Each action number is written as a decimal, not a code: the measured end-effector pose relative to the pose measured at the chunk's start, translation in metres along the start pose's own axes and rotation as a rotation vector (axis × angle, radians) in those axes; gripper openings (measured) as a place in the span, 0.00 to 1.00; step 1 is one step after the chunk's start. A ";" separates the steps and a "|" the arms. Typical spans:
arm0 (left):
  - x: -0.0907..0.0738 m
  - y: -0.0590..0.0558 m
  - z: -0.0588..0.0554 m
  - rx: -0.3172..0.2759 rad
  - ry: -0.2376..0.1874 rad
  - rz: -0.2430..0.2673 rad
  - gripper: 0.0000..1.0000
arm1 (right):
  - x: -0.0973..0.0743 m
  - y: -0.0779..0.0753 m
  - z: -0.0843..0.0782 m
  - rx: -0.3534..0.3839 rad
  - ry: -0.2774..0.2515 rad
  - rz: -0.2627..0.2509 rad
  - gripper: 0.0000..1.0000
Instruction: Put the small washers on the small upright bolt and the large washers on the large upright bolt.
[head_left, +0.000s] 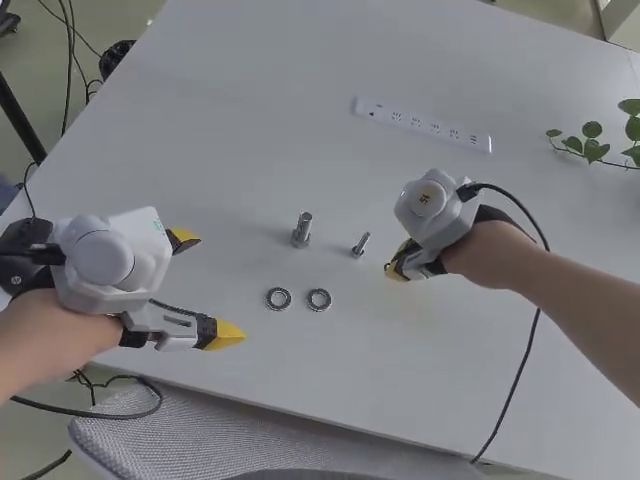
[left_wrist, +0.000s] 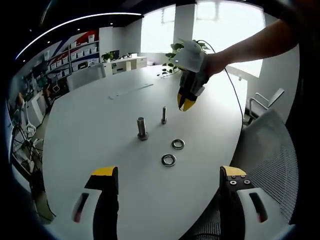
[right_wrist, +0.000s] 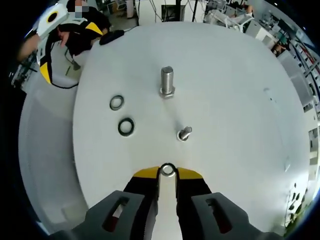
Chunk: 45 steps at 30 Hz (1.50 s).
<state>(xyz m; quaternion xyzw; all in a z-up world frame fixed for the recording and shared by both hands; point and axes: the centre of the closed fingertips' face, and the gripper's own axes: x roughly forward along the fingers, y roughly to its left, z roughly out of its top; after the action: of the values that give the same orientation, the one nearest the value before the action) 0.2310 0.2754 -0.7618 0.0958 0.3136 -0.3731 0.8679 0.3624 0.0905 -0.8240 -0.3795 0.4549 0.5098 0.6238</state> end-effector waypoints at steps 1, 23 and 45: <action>0.000 0.000 0.000 -0.001 0.000 0.002 0.83 | 0.001 -0.004 0.002 -0.006 -0.002 -0.004 0.12; 0.005 0.005 -0.001 -0.016 -0.006 0.016 0.87 | -0.007 -0.019 0.043 -0.039 -0.060 -0.025 0.12; 0.007 0.008 -0.006 -0.022 -0.007 0.017 0.99 | 0.004 -0.019 0.048 -0.085 -0.027 -0.021 0.12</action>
<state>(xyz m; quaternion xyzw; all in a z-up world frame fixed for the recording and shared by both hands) 0.2376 0.2799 -0.7710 0.0877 0.3139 -0.3628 0.8730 0.3905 0.1332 -0.8136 -0.4034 0.4202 0.5275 0.6184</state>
